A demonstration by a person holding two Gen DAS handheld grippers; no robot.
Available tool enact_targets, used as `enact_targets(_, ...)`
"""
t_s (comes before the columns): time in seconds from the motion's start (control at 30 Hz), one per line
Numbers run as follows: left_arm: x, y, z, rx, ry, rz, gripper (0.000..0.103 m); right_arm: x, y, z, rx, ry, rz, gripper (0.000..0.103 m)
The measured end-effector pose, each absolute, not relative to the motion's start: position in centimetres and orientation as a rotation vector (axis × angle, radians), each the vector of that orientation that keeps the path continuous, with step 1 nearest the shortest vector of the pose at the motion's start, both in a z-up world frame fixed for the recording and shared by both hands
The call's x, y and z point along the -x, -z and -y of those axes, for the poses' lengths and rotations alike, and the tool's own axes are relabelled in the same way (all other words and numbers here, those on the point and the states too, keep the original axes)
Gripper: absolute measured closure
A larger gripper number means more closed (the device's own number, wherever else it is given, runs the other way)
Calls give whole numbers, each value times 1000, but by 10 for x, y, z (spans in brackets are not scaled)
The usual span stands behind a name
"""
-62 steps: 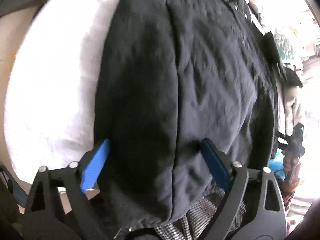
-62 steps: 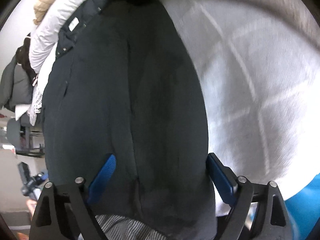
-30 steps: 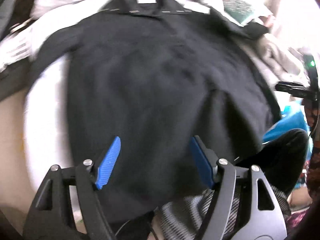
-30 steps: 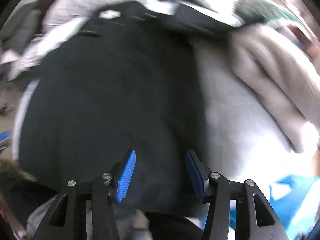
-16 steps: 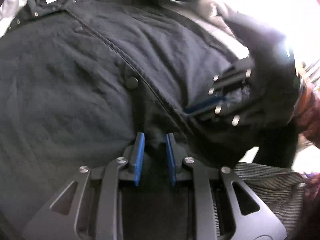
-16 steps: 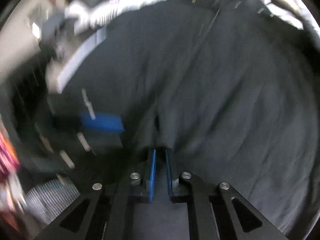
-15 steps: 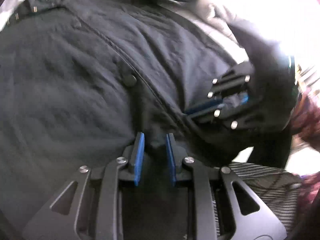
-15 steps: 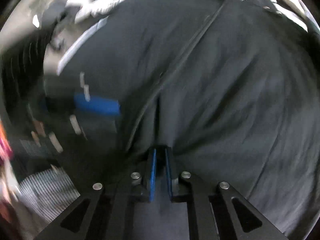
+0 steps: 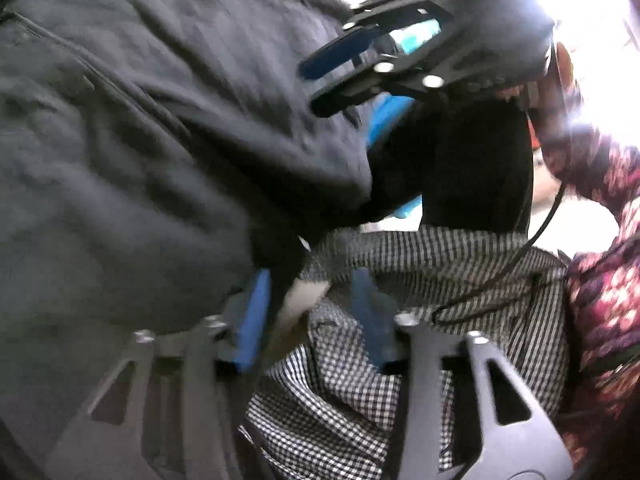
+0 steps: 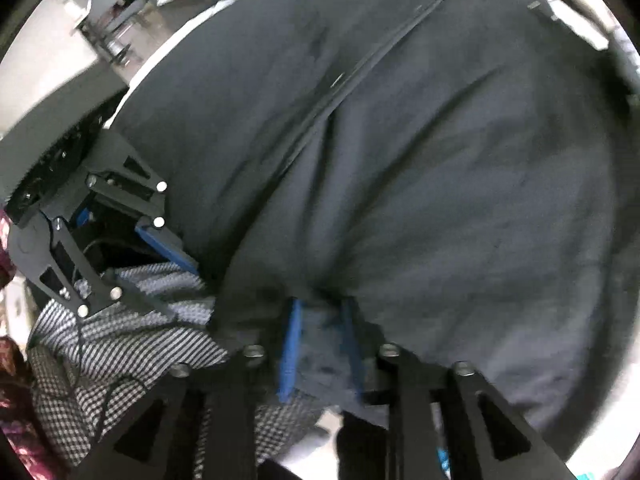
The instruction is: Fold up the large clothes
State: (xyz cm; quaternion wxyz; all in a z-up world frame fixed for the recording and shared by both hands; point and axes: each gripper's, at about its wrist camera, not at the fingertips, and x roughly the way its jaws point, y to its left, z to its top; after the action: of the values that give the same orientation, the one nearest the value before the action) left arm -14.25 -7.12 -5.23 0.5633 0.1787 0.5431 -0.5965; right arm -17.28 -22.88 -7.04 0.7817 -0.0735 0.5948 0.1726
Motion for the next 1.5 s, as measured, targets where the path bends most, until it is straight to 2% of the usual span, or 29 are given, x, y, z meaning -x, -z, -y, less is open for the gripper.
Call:
enact_targets(0.03,133,45,70,-406,1381,-1246,36,177,57,239,148,-344,-1248,47)
enact_targets(0.07,123,36,70,-388,1352,-1208,31,175,43,251,141,-307,-1204,42)
enact_targets(0.1,117,29,70,-370,1328,-1182,29,173,34,259,136,-278,-1175,39)
enact_targets(0.17,99,13,70,-317,1254,-1132,23,171,10,285,106,-187,-1113,39)
enact_targets(0.33,47,2,72,-202,1013,-1097,21,168,-42,359,-20,27,-961,29)
enact_targets(0.47,9,8,72,-166,723,-1068,21,149,-72,429,-168,202,-851,28)
enact_targets(0.63,-17,13,75,-143,593,-1018,16,124,-81,521,-393,365,-761,24)
enact_targets(0.7,-27,18,82,-134,543,-1012,13,107,-72,539,-451,387,-748,24)
enact_targets(0.87,-47,31,69,-64,441,-1061,12,78,-58,578,-556,479,-701,24)
enact_targets(0.93,-58,35,56,-13,400,-1089,12,71,-58,580,-539,534,-691,30)
enact_targets(0.97,-63,36,52,5,386,-1097,12,65,-58,581,-526,551,-695,49)
enact_targets(1.0,-68,38,45,26,367,-1103,12,58,-59,583,-522,556,-703,81)
enact_targets(1.03,-70,37,41,38,354,-1107,12,50,-60,588,-531,554,-721,91)
enact_targets(1.2,-81,32,17,115,306,-1107,12,46,-107,579,-508,556,-613,94)
enact_targets(1.5,-85,9,-4,179,316,-1052,12,23,-250,502,-285,454,-440,95)
